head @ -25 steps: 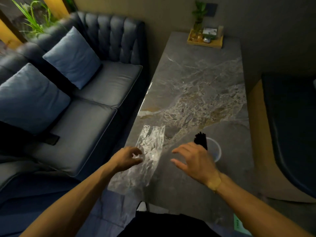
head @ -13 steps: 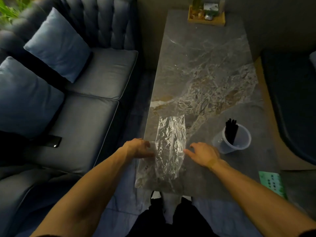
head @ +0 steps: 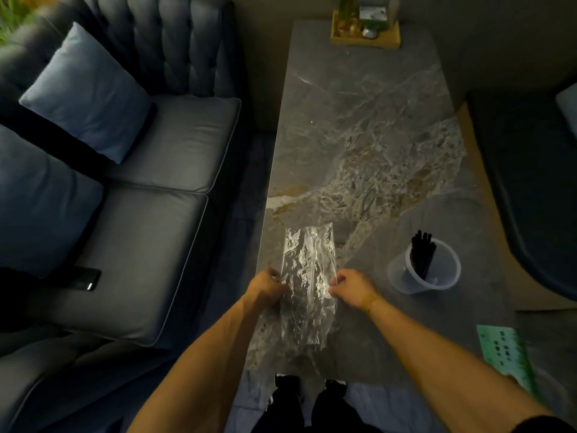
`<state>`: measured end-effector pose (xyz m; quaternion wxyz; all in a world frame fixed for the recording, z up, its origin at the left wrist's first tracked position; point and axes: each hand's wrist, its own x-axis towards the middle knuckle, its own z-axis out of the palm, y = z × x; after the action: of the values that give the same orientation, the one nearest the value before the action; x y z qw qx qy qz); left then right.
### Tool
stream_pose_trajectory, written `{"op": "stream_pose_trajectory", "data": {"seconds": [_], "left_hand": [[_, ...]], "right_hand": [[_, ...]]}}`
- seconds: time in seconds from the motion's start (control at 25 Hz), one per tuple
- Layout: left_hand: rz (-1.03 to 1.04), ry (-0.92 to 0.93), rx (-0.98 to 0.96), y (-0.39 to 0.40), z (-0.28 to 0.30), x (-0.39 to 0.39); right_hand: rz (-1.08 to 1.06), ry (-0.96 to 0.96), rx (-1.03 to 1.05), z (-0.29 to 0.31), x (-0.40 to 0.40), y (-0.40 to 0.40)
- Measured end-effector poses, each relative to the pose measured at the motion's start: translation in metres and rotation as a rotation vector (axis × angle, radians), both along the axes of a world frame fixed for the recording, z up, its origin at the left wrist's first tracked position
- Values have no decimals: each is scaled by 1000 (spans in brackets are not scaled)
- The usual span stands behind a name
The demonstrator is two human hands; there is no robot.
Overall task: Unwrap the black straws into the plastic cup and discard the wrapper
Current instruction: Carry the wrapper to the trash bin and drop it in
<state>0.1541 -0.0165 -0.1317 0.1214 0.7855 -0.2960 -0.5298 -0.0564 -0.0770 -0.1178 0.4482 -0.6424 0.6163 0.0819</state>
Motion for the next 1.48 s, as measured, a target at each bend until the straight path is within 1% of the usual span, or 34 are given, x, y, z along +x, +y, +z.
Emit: {"op": "stream_pose_trajectory", "data": {"seconds": [0.04,0.16,0.28,0.48,0.6,0.76,0.96,1.08,1.2,1.28,1.48], "left_hand": [[61,45,-1,1,-1,0],[162,116,-27,3,-1,1],[290,242,-44,5,13,5],[294,377,-193,1,56,17],[220,428,-307,-2,89,24],[73,493,-420,-10,132,23],[-127,598,-499,-21,173,-15],[-250,655,-502,-21,185,-60],[-379,693,-475,-15,192,-114],[-471,703,-460,-7,195,-159],[-627,699,-467,37,190,-277]], "right_hand": [[-20,-35,5,1,-1,0],[-79,-138,13,9,-4,1],[-113,-237,-3,24,-6,0],[-196,-426,-93,66,-9,-4],[-220,-527,-145,96,-16,-4],[-334,-650,-188,135,-32,7],[-523,-724,-289,167,-81,38],[-653,-762,-346,177,-127,70],[-766,-737,-392,183,-174,112],[-864,-728,-433,184,-209,146],[-1064,-685,-537,176,-295,247]]}}
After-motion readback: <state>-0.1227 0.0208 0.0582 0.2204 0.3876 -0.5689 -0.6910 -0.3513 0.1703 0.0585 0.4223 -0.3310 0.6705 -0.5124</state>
